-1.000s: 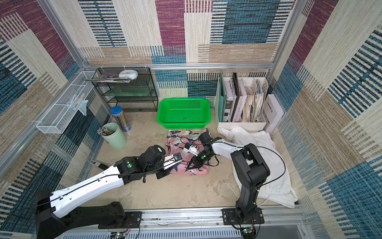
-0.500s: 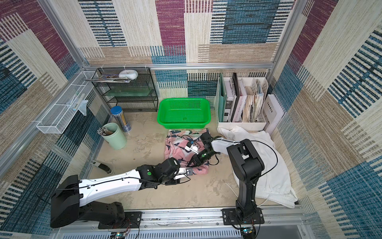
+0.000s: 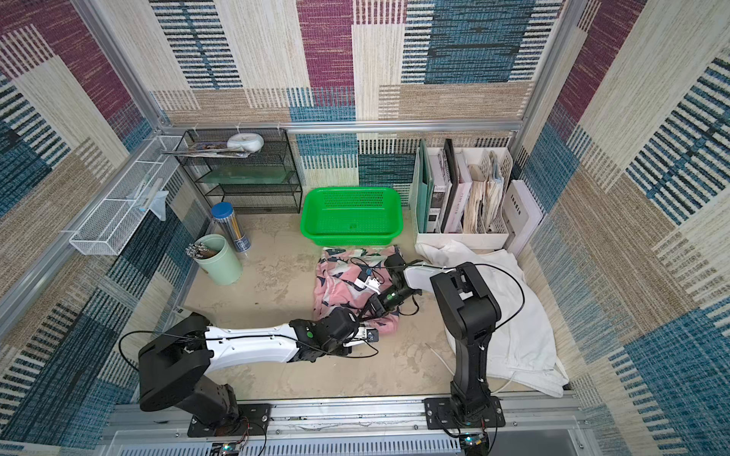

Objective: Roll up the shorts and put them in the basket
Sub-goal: Roll the shorts at the center of the board.

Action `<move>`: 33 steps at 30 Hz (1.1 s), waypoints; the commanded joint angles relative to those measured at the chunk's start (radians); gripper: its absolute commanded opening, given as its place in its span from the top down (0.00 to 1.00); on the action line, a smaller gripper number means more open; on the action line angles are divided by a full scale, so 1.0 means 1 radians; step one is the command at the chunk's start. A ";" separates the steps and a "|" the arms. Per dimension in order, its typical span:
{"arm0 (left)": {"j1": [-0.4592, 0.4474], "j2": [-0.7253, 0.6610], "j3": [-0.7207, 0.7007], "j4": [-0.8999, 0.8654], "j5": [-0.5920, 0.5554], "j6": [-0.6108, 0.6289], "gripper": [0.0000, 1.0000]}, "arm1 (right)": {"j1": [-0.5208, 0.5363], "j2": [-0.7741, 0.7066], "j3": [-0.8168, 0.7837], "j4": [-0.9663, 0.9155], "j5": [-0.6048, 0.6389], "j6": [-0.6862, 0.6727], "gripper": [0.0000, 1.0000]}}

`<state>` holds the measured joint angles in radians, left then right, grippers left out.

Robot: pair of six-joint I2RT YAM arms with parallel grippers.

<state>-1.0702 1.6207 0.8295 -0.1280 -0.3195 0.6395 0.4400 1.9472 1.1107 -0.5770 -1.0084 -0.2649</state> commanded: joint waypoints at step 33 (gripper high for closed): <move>0.105 0.065 0.082 -0.155 0.074 -0.081 0.84 | -0.142 -0.192 -0.110 0.213 0.069 0.169 0.01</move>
<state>-0.9680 1.7023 0.9035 -0.2119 -0.2615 0.5903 0.3058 1.7767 1.0100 -0.3965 -0.9638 -0.1181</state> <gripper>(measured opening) 0.157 0.997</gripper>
